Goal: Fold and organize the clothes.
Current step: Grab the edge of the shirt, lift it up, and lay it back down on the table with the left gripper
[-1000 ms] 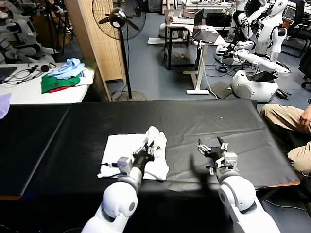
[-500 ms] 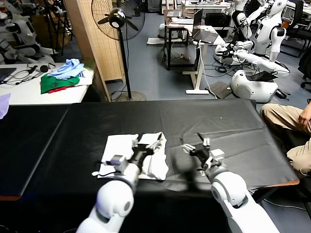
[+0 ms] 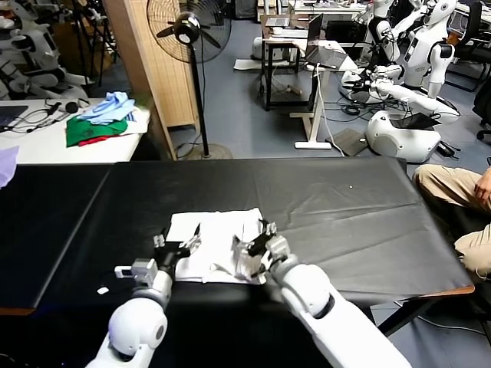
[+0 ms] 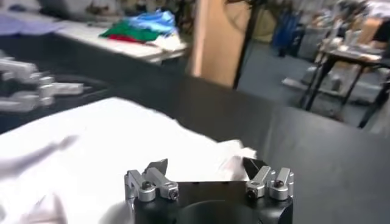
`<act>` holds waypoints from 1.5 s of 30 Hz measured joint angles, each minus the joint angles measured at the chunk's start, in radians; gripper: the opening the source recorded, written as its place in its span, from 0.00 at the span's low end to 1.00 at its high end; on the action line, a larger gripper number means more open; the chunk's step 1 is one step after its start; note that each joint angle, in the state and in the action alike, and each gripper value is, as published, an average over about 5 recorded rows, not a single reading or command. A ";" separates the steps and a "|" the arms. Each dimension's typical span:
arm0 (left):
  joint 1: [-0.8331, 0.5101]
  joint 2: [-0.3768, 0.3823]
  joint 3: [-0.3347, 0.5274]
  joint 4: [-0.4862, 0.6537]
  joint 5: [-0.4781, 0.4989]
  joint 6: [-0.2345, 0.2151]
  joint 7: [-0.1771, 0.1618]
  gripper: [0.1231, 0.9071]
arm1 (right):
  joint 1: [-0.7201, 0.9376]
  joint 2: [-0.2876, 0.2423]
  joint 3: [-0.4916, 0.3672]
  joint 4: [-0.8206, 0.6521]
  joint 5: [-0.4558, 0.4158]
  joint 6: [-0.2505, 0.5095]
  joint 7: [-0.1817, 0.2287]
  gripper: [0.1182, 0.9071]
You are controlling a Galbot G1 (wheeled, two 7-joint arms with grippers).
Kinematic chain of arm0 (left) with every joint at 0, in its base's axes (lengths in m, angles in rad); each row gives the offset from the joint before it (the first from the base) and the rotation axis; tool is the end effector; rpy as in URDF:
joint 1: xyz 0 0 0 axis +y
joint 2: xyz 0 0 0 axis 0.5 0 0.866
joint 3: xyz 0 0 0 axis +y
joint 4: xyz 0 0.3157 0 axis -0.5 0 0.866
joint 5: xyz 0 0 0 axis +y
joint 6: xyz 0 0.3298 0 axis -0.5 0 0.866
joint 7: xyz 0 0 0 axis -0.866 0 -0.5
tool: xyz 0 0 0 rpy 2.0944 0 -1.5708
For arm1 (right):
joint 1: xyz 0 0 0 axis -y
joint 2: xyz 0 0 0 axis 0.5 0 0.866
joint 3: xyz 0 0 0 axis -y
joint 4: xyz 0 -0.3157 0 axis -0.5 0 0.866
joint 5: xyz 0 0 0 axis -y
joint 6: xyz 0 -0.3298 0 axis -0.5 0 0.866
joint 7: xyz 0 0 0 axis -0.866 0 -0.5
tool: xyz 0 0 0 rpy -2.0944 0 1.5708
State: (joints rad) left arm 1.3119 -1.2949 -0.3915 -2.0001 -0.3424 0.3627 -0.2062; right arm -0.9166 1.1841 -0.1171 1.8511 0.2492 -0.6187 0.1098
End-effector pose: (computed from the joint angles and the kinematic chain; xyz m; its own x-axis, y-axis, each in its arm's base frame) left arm 0.2392 0.0106 -0.2539 -0.9648 0.0593 0.2563 0.0453 0.9972 -0.0603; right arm 0.2883 0.0908 -0.2439 -0.7959 -0.4194 0.4367 -0.5370 0.8221 -0.1892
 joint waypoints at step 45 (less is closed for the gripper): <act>0.012 -0.082 -0.162 0.132 -0.557 -0.015 0.035 0.33 | -0.380 0.030 0.260 0.223 -0.177 0.143 0.136 0.86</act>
State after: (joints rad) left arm 1.3243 -1.3767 -0.5536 -1.8679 -0.8995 0.3478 -0.1712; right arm -1.2966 1.2144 0.1434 2.0740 0.0723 -0.4758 0.2460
